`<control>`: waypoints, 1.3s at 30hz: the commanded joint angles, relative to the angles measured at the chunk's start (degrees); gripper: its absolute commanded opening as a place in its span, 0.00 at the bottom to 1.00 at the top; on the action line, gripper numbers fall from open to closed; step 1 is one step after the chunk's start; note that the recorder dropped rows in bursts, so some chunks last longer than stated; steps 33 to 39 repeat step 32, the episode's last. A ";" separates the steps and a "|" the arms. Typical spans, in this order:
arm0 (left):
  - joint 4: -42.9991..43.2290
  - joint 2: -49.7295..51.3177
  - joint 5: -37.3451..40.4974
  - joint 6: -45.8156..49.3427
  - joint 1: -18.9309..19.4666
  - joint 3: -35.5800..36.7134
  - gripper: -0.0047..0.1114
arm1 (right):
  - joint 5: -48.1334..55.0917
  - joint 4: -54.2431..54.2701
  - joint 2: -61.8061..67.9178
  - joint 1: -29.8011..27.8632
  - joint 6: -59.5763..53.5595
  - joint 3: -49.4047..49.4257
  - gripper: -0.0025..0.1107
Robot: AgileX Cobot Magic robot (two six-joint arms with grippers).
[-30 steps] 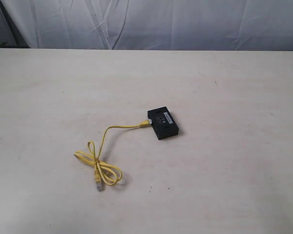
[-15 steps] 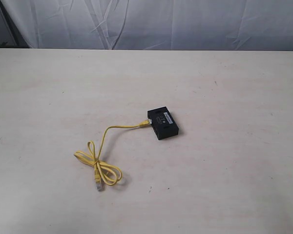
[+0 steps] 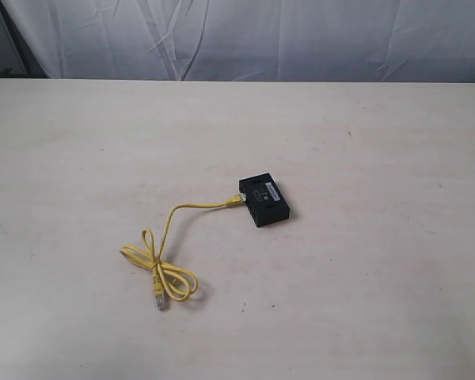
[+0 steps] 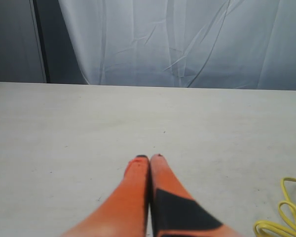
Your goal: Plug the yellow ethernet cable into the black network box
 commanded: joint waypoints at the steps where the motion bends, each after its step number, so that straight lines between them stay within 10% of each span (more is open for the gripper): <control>1: -0.03 -0.38 0.05 -0.08 0.06 0.25 0.04 | -0.46 -0.02 -0.32 -0.28 -0.03 0.09 0.01; 39: -0.03 -0.38 0.05 -0.08 0.06 0.25 0.04 | -0.45 1.16 -0.32 -0.28 -0.03 0.09 0.01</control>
